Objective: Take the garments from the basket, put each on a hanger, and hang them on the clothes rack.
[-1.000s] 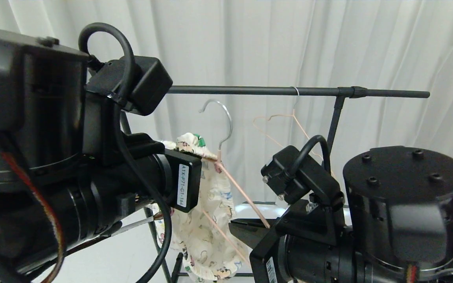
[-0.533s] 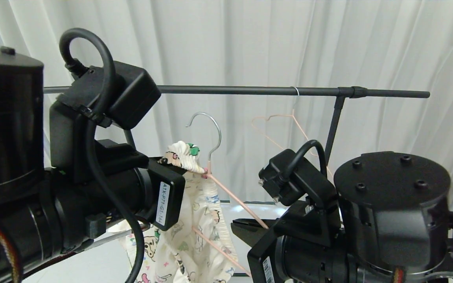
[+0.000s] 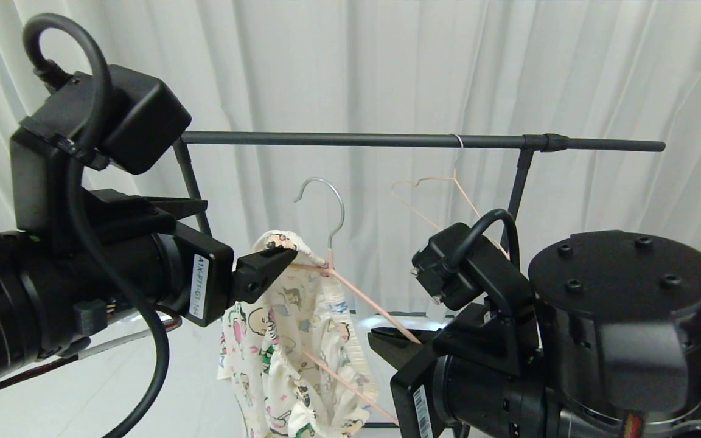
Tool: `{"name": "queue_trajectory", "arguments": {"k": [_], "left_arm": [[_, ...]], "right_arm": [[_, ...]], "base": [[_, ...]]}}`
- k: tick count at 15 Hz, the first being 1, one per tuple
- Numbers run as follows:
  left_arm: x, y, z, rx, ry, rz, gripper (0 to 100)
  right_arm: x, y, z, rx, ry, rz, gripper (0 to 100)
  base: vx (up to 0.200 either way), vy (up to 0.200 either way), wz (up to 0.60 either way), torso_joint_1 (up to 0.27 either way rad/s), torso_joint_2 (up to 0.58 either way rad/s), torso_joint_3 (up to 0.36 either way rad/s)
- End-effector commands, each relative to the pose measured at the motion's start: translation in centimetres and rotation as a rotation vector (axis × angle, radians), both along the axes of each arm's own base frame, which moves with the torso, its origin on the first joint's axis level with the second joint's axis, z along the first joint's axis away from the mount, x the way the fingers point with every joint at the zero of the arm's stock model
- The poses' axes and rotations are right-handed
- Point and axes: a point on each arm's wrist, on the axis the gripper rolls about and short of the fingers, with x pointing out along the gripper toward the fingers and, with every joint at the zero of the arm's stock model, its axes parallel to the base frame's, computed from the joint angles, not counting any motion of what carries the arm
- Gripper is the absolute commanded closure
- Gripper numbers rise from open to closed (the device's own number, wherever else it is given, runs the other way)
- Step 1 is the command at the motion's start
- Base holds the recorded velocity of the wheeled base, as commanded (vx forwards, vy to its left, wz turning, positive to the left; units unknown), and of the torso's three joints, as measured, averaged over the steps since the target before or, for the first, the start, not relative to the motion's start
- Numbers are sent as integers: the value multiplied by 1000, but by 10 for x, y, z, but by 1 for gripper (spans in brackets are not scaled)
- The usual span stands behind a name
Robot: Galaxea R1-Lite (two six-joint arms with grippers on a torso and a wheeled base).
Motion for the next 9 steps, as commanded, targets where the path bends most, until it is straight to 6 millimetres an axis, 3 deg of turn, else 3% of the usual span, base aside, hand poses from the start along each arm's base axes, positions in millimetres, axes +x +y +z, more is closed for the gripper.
{"name": "queue_trajectory", "arguments": {"k": [1,5,9], "left_arm": [[-4,7,4,-11,-14,11,0],[-3,20,8,27,-41,48,0],[8,8,10,131,-65,-76,0]], "right_arm": [[-1,-2,1,7,-9,-4,100],[-2,-6,-2,54,-67,-19,100],[-17,2,-5,19,-120,60,100]], "base": [[0,0,0,0,0,0],[0,0,0,0,0,0],[0,0,0,0,0,0]]}}
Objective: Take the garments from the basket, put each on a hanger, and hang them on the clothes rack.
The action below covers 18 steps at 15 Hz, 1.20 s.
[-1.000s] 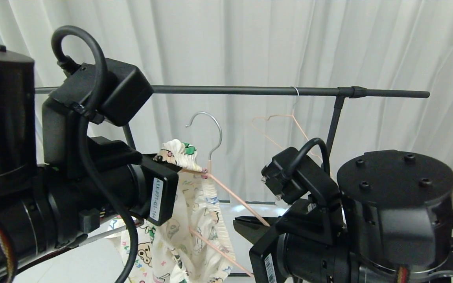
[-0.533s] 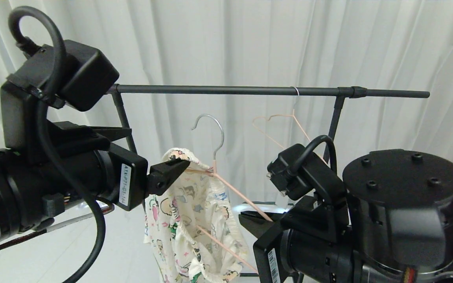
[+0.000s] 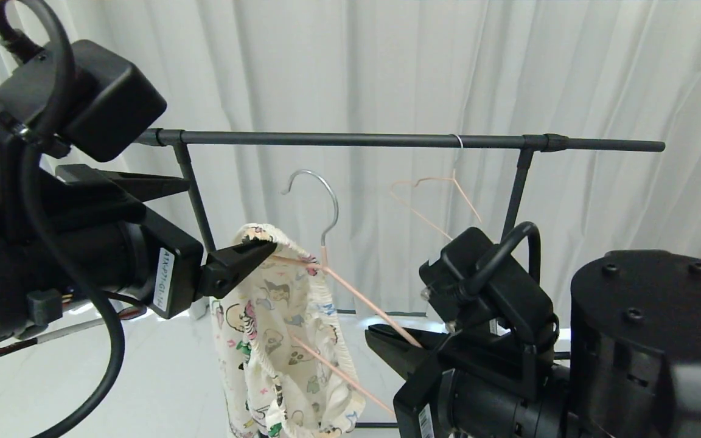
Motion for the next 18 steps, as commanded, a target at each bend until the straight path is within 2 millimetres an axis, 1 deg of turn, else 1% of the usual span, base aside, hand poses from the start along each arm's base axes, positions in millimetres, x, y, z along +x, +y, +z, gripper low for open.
{"name": "queue_trajectory", "arguments": {"k": [1,3,5,8,10,15,16,18], "left_arm": [[10,-9,0,30,3,-17,0],[13,-13,-3,87,7,-29,0],[8,-13,-4,126,12,-60,0],[-1,-10,-2,143,24,-86,0],[-5,-12,-3,150,30,-109,0],[-7,-12,-7,172,53,-118,0],[-7,-12,-8,175,55,-117,0],[-2,-14,-3,164,46,-103,0]], "right_arm": [[-7,4,-3,-15,-1,28,100],[-9,6,-3,-20,-9,31,100],[-6,5,-4,-23,-11,21,100],[8,2,-4,-25,-10,-27,100],[13,0,-3,-22,-11,-47,100],[15,-3,-1,-14,-28,-113,100],[14,-4,4,13,-37,-113,100],[12,-5,7,34,-45,-105,100]], "base": [[0,0,0,0,0,0],[0,0,0,0,0,0],[0,0,0,0,0,0],[0,0,0,0,0,0],[0,0,0,0,0,0],[0,0,0,0,0,0],[0,0,0,0,0,0],[0,0,0,0,0,0]]}}
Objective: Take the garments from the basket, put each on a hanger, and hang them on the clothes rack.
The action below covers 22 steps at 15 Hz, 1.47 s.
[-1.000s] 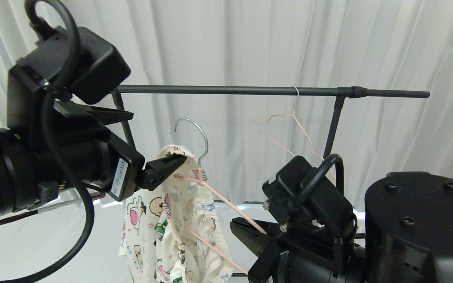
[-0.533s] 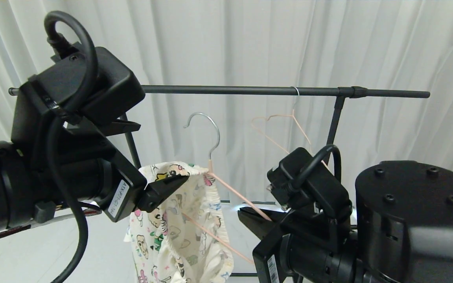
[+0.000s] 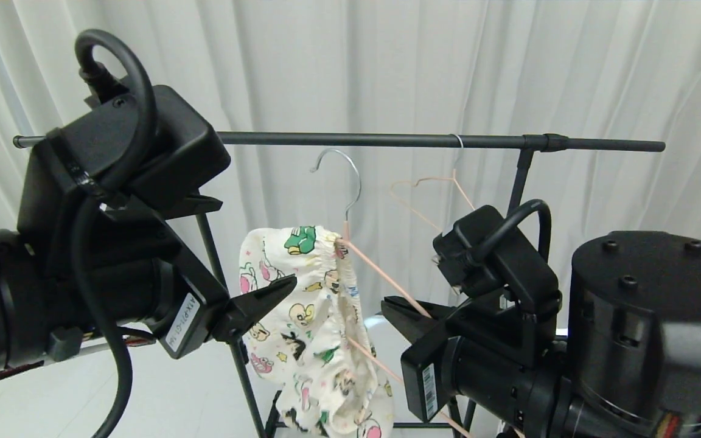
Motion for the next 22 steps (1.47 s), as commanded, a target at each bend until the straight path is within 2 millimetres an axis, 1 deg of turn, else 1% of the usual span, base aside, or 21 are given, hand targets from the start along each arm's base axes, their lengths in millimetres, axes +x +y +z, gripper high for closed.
{"name": "queue_trajectory", "arguments": {"k": [1,2,4,5,6,7,8,9,10,11,14,15,19,22], "left_arm": [[4,-1,4,-8,-8,12,0],[3,0,4,-8,-8,12,0],[1,4,-3,5,5,20,0],[-5,14,-11,10,22,24,0],[-13,23,-17,-5,40,-17,0],[-17,28,-19,-18,50,-49,0],[-28,39,-25,-63,81,-147,0],[-33,44,-29,-74,96,-209,0],[-36,48,-35,-47,95,-250,0],[-37,48,-36,-40,94,-263,0],[-40,45,-42,-72,132,-447,0],[-39,44,-42,-77,143,-470,0],[-35,39,-45,-91,152,-506,0],[-40,38,-57,-85,187,-614,0]], "right_arm": [[-3,-2,3,10,-4,8,100],[-3,-2,3,11,-5,8,100],[-3,-4,5,17,-7,6,100],[-6,-11,7,19,-15,9,100],[-10,-20,6,-1,-32,17,100],[-12,-27,5,-12,-42,23,100],[-18,-41,2,-40,-65,63,100],[-22,-50,1,-52,-80,104,100],[-25,-56,0,-67,-94,140,100],[-26,-58,-1,-73,-97,150,100],[-28,-62,-5,-99,-115,212,100],[-30,-64,-7,-110,-123,230,100],[-39,-84,-12,-154,-198,327,100],[-46,-85,-8,-159,-246,370,100]], "base": [[0,0,0,0,0,0],[0,0,0,0,0,0],[0,0,0,0,0,0],[0,0,0,0,0,0],[0,0,0,0,0,0],[0,0,0,0,0,0],[0,0,0,0,0,0],[0,0,0,0,0,0],[0,0,0,0,0,0],[0,0,0,0,0,0],[0,0,0,0,0,0],[0,0,0,0,0,0],[0,0,0,0,0,0],[0,0,0,0,0,0]]}}
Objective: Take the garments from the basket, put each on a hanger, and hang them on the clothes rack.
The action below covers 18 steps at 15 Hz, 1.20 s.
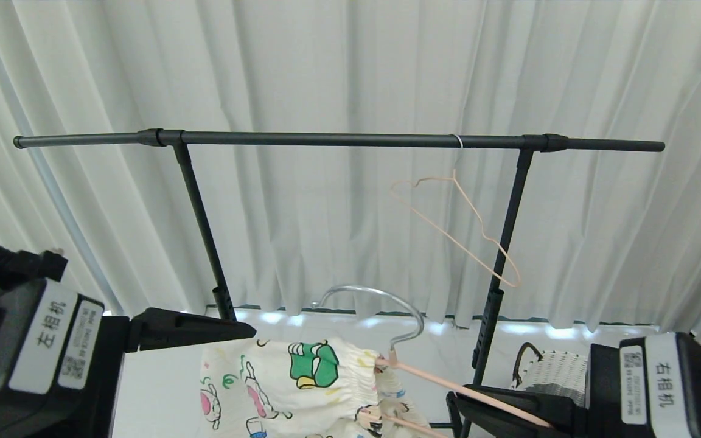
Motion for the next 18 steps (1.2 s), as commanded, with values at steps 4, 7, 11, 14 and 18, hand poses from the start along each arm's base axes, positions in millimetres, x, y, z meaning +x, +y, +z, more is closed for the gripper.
{"name": "queue_trajectory", "arguments": {"k": [4,7,11,14,18], "left_arm": [[11,-12,-9,17,-8,-32,0],[17,-17,-13,16,-10,-34,0],[16,-17,-18,28,3,-34,100],[16,-16,-18,28,3,-34,100],[15,-16,-22,34,21,-36,100]], "right_arm": [[-15,0,3,6,-31,77,100],[-19,2,4,3,-40,100,100],[-20,2,5,4,-53,106,100],[-20,2,5,3,-55,105,100],[-20,1,1,-10,-51,102,100]], "base": [[0,0,0,0,0,0],[0,0,0,0,0,0],[0,0,0,0,0,0],[0,0,0,0,0,0],[0,0,0,0,0,0]]}}
